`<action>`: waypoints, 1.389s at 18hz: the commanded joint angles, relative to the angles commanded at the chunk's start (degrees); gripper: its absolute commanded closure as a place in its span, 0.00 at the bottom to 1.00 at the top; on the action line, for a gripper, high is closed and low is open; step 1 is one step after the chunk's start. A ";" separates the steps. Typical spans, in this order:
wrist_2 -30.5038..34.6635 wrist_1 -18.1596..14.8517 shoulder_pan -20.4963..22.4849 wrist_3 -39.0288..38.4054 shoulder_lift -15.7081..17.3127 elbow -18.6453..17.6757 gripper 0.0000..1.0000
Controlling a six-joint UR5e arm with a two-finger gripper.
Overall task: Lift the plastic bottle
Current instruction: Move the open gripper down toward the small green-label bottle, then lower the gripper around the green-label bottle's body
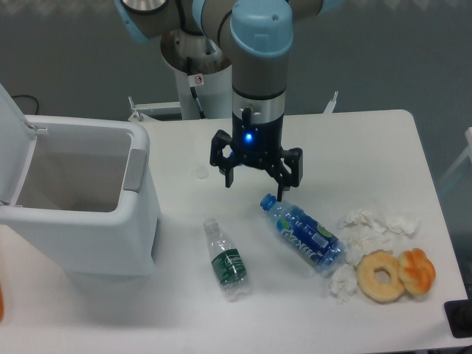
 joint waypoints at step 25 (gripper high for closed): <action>-0.09 1.32 -5.10 -17.31 -12.92 5.98 0.00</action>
